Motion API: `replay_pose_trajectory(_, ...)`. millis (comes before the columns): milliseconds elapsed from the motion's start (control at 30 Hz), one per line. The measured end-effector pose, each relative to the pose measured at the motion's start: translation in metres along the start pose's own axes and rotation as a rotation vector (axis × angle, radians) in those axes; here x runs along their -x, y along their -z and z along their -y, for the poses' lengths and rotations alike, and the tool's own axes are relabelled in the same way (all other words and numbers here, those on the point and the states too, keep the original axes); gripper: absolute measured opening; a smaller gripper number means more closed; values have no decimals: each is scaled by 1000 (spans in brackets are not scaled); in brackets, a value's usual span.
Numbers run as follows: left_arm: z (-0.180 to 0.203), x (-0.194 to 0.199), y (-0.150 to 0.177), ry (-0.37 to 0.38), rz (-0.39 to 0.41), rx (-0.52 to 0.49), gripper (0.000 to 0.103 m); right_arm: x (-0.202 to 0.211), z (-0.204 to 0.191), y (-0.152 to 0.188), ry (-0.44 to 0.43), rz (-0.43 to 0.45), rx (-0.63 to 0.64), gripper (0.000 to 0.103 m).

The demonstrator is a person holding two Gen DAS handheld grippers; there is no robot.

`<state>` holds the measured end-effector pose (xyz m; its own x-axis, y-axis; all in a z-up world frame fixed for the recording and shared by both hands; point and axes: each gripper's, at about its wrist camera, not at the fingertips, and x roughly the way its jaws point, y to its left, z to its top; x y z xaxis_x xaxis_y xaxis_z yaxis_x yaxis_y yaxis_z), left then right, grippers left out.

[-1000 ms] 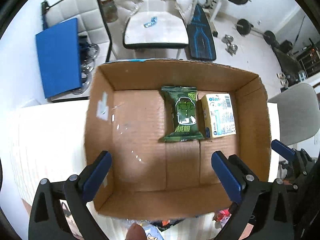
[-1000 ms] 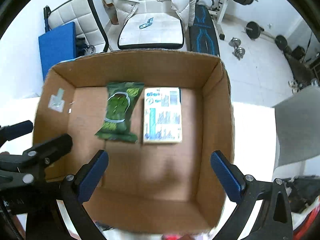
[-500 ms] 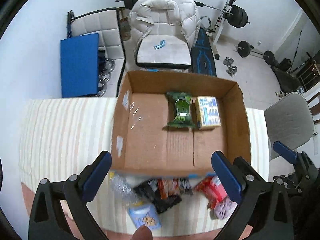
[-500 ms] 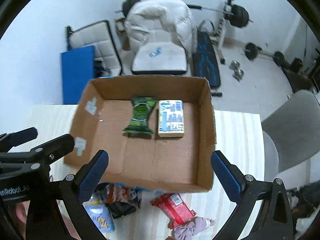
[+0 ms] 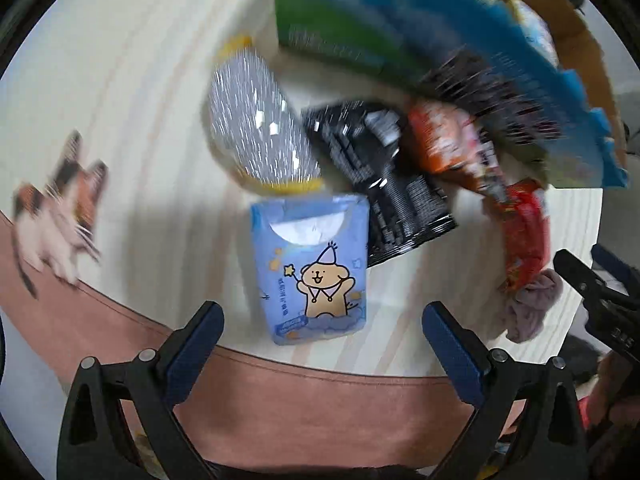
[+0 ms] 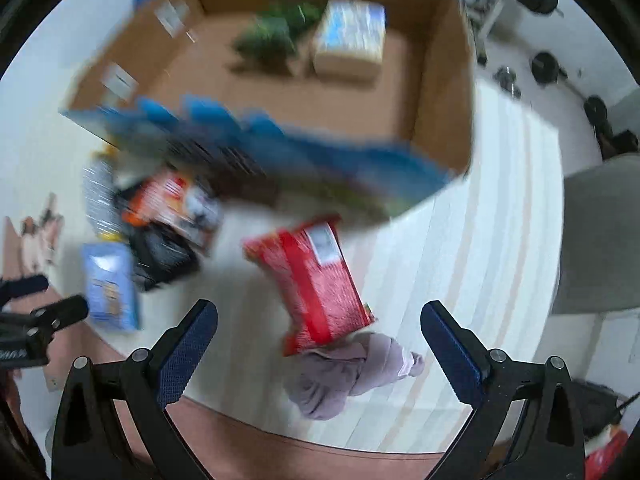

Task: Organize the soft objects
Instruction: 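Grasp the red snack pack with the right gripper while the left grasps the blue tissue pack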

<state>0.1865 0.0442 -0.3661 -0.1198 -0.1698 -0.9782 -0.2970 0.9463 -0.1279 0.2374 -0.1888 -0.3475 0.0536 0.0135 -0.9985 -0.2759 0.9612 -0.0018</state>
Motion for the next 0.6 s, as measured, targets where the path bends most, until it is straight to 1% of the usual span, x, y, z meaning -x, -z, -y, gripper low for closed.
replay_pose_trajectory(67,-1,-14,-3,2,-21,8,102,-26,3,-1,11,-47,-10,101)
replay_pose_trajectory(100,-1,-19,-4,10,-16,4,102,-32,3,-2,11,-58,-11,101)
replay_pose_trajectory(200,1,-35,-10,-1,-43,-2,102,-53,4,-6,13,-95,-38,100)
replay_pose_trajectory(267,0,-43,-13,1,-53,1,102,-65,5,-8,1,-131,-72,92)
replay_pose_trajectory(300,0,-46,-15,2,-60,5,102,-71,5,-8,-5,-157,-87,85)
replay_pose_trajectory(400,-2,-51,-16,4,-65,12,102,-74,3,-4,9,-175,-120,82)
replay_pose_trajectory(433,-3,-51,-17,6,-65,12,102,-75,2,-1,-2,-195,-138,81)
replay_pose_trajectory(533,-4,-55,-18,0,-67,2,102,-77,-2,13,-109,-276,-220,81)
replay_pose_trajectory(600,-5,-58,-18,-6,-68,0,102,-75,-7,20,-172,-303,-247,81)
